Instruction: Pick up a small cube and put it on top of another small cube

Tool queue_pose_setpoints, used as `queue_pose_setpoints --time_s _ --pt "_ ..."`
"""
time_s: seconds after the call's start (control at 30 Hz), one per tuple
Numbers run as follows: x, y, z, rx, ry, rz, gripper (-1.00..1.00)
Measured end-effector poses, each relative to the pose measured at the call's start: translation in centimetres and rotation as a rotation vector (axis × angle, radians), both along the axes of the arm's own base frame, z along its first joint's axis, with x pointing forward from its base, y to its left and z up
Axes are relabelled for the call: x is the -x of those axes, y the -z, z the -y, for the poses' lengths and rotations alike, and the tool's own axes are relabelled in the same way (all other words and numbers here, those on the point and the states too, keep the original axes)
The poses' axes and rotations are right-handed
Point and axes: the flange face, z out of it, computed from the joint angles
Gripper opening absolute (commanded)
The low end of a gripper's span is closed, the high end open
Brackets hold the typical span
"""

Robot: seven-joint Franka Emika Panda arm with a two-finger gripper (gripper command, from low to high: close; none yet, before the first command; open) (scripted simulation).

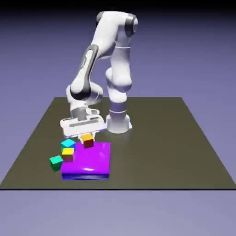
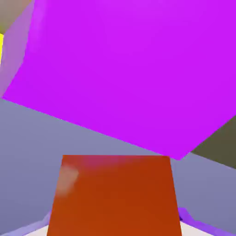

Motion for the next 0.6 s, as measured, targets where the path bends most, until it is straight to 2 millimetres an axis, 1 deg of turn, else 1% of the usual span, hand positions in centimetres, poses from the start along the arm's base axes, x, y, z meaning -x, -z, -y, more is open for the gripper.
queue_pose_setpoints --time_s 0.13,0.17,0.2,0.4,0.6 --pt "2.6 -0.9 2.8 -0.027 0.290 0.010 -1.00" --pt "3.1 -1.0 3.3 -0.032 0.345 0.012 -1.00" --pt "3.1 -1.0 3.3 -0.032 0.345 0.012 -1.00" --pt "1.1 0.9 3.8 -0.029 0.343 0.048 -1.00" --pt "-0.4 4.2 3.7 -0.032 0.345 0.017 -1.00"
